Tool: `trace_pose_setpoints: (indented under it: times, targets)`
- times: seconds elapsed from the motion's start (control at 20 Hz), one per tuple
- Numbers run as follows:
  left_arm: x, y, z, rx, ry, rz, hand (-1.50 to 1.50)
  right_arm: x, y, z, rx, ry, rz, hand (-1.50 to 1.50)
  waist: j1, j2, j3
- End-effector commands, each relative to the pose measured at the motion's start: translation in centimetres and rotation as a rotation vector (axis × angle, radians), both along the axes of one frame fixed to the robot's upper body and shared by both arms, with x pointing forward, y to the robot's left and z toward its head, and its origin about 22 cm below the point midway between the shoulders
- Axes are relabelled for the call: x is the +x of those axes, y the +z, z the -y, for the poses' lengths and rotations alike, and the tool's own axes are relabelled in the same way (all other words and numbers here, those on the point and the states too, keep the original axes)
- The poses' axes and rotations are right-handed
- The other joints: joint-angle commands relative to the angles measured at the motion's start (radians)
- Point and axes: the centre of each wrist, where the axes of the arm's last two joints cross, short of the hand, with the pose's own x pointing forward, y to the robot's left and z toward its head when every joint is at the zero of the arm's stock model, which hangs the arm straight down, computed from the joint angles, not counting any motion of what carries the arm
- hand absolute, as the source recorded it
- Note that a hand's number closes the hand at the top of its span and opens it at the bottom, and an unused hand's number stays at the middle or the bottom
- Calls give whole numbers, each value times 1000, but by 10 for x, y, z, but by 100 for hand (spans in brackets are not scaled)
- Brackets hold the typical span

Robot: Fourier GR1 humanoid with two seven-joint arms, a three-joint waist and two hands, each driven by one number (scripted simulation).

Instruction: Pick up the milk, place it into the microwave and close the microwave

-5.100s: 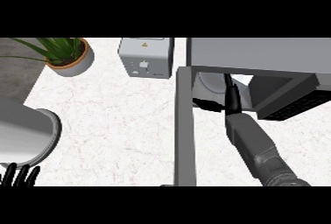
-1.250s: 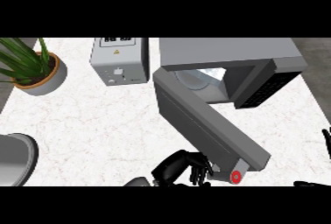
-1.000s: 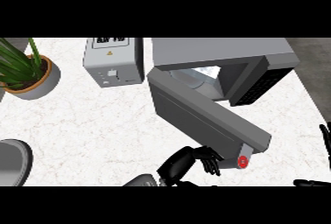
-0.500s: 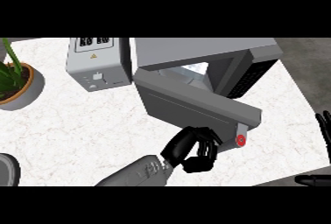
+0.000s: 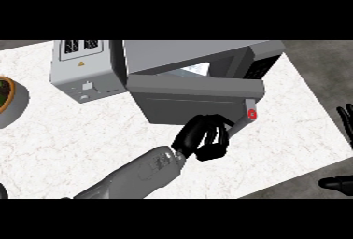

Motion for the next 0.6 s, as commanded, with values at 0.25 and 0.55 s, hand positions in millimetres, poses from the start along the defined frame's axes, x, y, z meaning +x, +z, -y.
trace_pose_setpoints:
  times: [0.25,0.55]
  targets:
    - [27,54,28,-87,2,102,150,24,23,-7,41,113,68,-150,-59,14,1]
    - [42,72,32,-94,46,124,150,34,36,-14,48,184,82,-150,-91,20,4]
